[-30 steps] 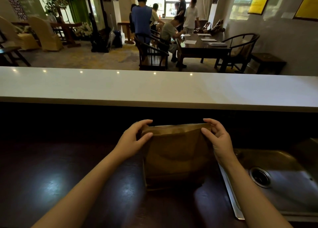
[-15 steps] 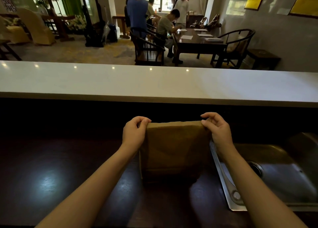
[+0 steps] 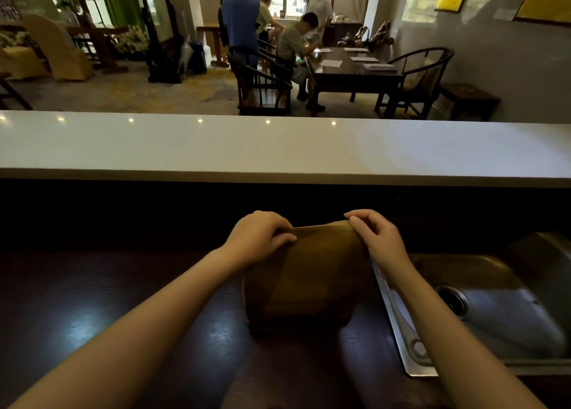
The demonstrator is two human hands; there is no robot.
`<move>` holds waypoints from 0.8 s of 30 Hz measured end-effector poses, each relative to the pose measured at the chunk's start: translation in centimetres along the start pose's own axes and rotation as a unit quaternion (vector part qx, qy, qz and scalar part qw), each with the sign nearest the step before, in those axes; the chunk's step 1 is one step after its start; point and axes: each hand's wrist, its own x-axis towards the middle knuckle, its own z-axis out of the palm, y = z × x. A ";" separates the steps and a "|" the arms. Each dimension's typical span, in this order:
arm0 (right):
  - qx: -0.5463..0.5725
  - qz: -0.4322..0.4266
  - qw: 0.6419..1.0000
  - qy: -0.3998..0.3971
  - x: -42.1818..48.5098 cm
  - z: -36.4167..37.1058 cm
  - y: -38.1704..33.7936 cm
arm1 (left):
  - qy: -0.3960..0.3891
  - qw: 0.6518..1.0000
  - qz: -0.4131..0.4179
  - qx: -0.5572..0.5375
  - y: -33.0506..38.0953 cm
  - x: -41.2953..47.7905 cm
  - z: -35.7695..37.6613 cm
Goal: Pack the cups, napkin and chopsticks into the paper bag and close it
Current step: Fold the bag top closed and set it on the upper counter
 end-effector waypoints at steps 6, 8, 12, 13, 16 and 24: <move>-0.090 -0.032 0.990 -0.105 0.8 -1.3 -0.2 | -0.094 0.992 -0.058 -0.068 -0.7 1.2 -1.3; -0.096 -0.012 0.990 -0.105 1.3 -1.2 -0.2 | -0.113 0.989 -0.062 -0.076 -1.0 1.2 -1.8; -0.028 0.036 0.995 -0.084 1.7 -0.9 -0.2 | -0.119 0.988 -0.050 -0.082 -2.4 0.4 -3.0; -0.005 0.044 0.996 -0.080 1.7 -0.7 -0.4 | -0.115 0.988 -0.047 -0.095 -2.7 0.1 -3.3; 0.053 0.048 0.995 -0.072 2.3 0.0 -1.2 | -0.070 0.984 -0.055 -0.155 -3.2 0.3 -3.7; 0.056 0.080 0.993 -0.063 2.1 0.8 -0.1 | -0.148 0.977 -0.064 -0.143 -3.8 0.5 -2.9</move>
